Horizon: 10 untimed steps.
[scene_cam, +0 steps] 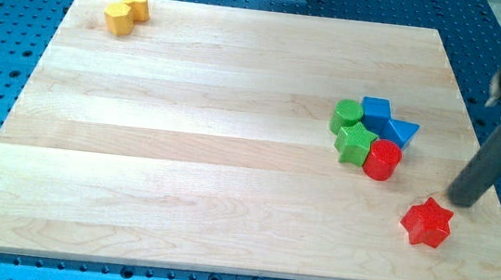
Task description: Move cube and green circle from group of blocks
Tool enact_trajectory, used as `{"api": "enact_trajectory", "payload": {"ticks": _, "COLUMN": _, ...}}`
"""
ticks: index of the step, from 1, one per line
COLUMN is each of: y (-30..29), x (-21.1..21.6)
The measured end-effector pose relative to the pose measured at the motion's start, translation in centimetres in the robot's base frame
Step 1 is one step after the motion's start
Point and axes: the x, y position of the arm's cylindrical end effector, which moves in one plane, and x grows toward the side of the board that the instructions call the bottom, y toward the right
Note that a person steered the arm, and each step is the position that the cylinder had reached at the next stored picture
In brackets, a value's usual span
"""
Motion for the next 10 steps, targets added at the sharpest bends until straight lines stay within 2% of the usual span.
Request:
{"api": "enact_trajectory", "payload": {"ticks": 1, "y": 2.9, "x": -4.6}}
{"api": "enact_trajectory", "payload": {"ticks": 3, "y": -3.5, "x": -10.4}}
{"api": "enact_trajectory", "payload": {"ticks": 5, "y": -9.6, "x": -10.5}}
{"api": "enact_trajectory", "payload": {"ticks": 7, "y": -18.0, "x": -8.6}}
{"api": "enact_trajectory", "payload": {"ticks": 8, "y": -19.7, "x": -10.7}}
{"api": "enact_trajectory", "payload": {"ticks": 10, "y": -25.0, "x": -10.7}}
